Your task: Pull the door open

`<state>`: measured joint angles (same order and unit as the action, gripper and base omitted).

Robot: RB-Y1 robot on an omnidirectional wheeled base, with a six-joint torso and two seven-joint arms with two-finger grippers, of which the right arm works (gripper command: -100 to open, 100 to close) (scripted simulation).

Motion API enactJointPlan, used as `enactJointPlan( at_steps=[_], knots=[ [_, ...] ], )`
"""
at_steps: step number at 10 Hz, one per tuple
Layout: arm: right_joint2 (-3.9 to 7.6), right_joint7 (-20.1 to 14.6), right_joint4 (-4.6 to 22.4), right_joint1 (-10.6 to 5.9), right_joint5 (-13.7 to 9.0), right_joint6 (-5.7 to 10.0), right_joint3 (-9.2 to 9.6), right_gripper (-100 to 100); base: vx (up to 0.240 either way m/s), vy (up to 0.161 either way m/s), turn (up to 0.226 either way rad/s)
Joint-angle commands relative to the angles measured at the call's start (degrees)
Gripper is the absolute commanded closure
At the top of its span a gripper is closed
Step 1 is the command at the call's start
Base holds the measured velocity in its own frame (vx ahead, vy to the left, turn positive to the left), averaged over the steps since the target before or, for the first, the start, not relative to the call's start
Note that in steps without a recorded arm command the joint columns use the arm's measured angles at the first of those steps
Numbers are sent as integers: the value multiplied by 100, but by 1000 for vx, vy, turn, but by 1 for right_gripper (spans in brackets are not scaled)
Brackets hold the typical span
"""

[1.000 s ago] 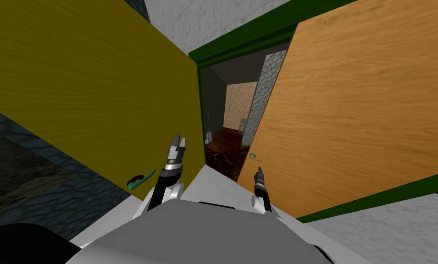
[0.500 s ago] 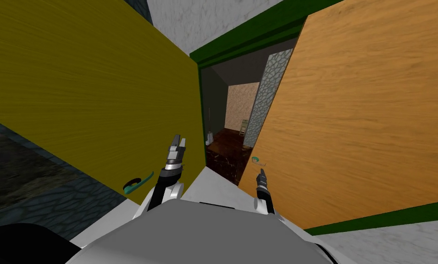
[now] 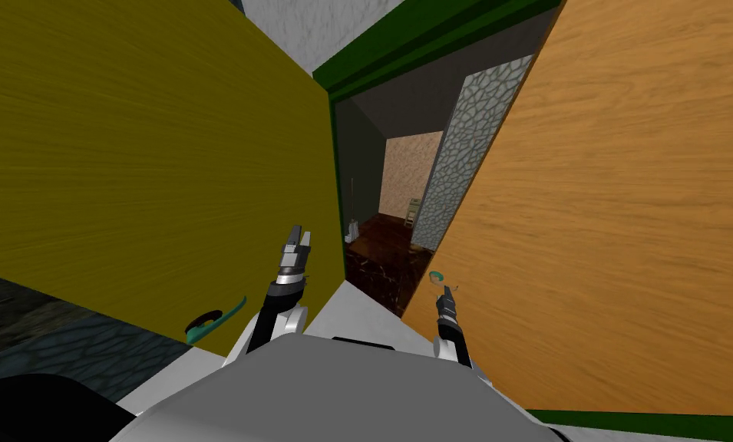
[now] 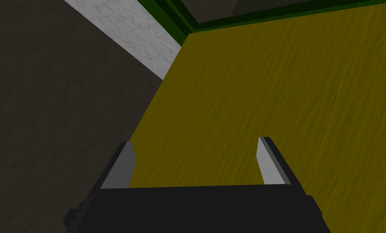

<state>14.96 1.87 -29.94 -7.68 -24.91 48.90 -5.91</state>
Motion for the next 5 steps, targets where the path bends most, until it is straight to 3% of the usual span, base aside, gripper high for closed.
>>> enactJointPlan(
  at_steps=[1,2,4,5],
  knots=[
    [160,-181,114,79,-32,82,-8,-100,91,-6,121],
    [160,-181,114,79,-32,82,-8,-100,103,-11,67],
    [360,-386,145,211,-76,122,-25,-100,171,-12,84],
    [360,-386,145,211,-76,122,-25,-100,152,-26,45]
  ],
)
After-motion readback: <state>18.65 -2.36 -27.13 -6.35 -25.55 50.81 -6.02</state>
